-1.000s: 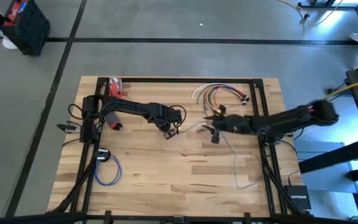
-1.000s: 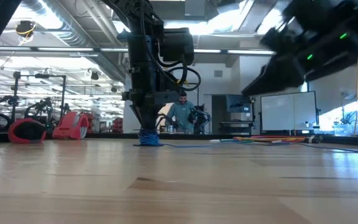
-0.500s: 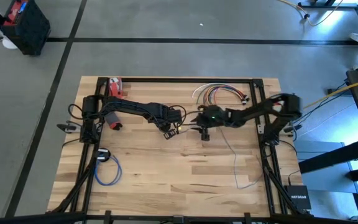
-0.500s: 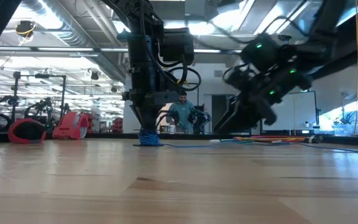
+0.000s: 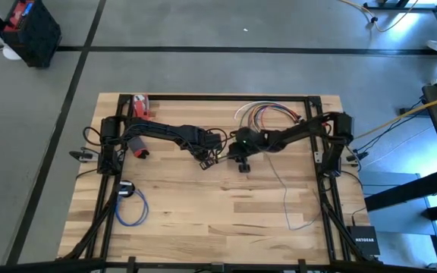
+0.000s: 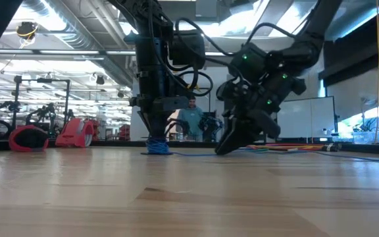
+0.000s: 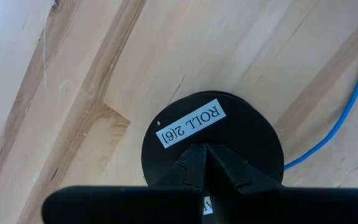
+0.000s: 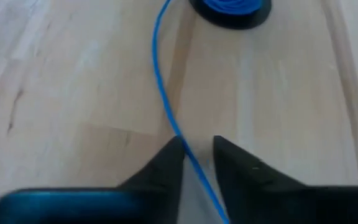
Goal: Coil cords
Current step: Uncoil the blue cable wire from the spool
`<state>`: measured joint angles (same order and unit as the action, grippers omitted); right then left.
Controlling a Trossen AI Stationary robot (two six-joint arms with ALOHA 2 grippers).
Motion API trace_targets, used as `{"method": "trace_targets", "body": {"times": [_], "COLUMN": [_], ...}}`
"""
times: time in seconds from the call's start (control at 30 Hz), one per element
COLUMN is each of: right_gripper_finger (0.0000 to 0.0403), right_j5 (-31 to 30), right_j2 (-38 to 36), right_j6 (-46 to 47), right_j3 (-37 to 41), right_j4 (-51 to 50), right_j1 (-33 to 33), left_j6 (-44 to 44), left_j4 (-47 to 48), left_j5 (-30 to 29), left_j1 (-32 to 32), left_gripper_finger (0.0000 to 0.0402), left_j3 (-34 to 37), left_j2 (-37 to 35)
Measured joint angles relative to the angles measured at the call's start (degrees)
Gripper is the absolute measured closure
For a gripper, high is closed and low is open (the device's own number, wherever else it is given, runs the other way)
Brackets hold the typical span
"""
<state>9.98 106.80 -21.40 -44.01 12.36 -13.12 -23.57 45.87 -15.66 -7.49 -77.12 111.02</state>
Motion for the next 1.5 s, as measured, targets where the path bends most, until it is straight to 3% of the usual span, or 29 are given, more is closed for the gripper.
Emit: {"method": "trace_targets", "body": {"times": [0.13,0.27,0.43,0.6,0.7,0.93,1.2,1.4,1.5], "right_gripper_finger": [0.0389,0.0392,0.0397,0.0400,0.0401,0.0401,0.0401,0.0399,0.0386], "right_j5": [-0.52,-3.29,-11.93,-23.05,-26.54,-25.62,-22.58,-21.14,-26.15], "right_j2": [0.00,-0.09,-1.47,-6.09,-9.66,-16.78,-23.22,-29.30,-30.60], "right_j6": [-4.11,-4.61,-4.54,-3.03,0.08,11.00,30.82,39.39,42.26], "right_j3": [-0.13,-0.24,-0.26,0.12,0.41,1.50,1.11,0.70,0.65], "right_j4": [-2.26,-3.92,-7.31,-18.43,-26.59,-43.41,-62.46,-65.51,-63.28], "right_j1": [0.10,1.68,6.80,13.73,17.52,25.71,35.16,38.07,37.90], "left_j6": [-0.02,-0.02,-0.02,-0.04,-0.04,-0.59,-1.44,-1.53,-1.53], "left_j4": [0.09,0.09,0.19,0.16,0.24,2.36,3.57,3.22,3.04], "left_j5": [0.00,0.00,0.00,0.00,0.00,0.00,-0.01,0.00,-0.01], "left_j1": [0.00,0.00,0.00,0.00,0.00,0.00,0.02,0.02,0.00], "left_gripper_finger": [0.0401,0.0402,0.0401,0.0401,0.0402,0.0402,0.0401,0.0402,0.0402], "left_j3": [0.00,0.00,0.00,0.00,0.00,-0.02,-0.02,0.00,0.00], "left_j2": [0.00,0.00,0.00,0.00,0.00,-0.02,-0.02,-0.02,-0.02]}}
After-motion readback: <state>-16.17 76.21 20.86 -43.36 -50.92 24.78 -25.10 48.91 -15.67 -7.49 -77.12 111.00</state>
